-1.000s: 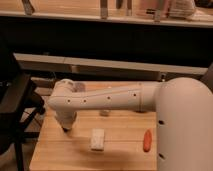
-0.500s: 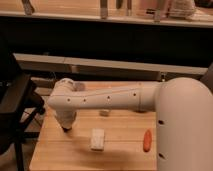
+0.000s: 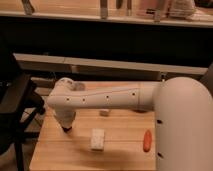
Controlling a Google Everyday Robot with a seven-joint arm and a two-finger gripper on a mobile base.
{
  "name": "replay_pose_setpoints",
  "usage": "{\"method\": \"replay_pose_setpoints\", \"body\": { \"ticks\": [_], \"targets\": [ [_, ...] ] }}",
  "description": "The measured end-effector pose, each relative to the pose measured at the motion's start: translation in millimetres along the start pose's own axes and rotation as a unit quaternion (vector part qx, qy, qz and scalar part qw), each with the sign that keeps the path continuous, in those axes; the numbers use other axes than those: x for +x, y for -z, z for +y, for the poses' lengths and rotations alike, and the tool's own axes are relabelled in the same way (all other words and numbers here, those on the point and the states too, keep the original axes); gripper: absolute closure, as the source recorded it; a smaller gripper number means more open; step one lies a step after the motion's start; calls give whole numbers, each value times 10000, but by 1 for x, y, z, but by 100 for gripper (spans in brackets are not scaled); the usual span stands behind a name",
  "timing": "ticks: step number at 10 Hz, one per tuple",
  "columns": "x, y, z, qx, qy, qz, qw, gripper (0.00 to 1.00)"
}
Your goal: Knock the eraser over
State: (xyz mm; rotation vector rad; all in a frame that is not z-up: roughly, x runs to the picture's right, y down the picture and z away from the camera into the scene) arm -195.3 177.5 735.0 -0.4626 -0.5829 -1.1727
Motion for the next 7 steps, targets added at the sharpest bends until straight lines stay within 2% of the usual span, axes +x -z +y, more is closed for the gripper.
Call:
{"method": "replay_pose_setpoints", "body": {
  "ticks": [7],
  "targets": [
    [-1, 0, -12, -9, 78, 31, 10000, 99]
  ]
}}
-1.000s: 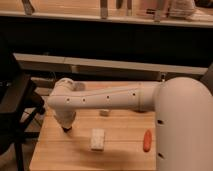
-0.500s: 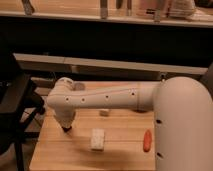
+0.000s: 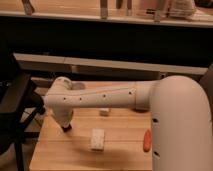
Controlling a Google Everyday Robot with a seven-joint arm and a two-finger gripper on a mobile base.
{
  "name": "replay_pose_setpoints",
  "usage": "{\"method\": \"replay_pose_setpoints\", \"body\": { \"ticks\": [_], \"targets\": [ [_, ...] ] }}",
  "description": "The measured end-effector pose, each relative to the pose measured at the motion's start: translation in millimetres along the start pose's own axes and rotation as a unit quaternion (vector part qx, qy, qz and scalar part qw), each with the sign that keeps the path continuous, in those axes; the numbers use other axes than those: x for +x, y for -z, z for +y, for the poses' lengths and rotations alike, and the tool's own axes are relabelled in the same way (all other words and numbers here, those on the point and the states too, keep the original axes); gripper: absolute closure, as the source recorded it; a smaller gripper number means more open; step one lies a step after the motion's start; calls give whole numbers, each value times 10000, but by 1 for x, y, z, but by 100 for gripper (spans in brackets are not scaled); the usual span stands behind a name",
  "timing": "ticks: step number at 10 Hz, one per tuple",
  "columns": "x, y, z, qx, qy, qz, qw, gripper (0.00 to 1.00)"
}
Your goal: Knock the eraser over
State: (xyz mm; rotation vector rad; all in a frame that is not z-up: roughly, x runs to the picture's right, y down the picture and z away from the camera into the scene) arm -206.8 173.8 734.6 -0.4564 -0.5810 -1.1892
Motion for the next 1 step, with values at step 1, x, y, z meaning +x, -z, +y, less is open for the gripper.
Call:
{"method": "replay_pose_setpoints", "body": {
  "ticks": [1],
  "targets": [
    [2, 0, 0, 0, -15, 11, 10000, 99]
  ]
}}
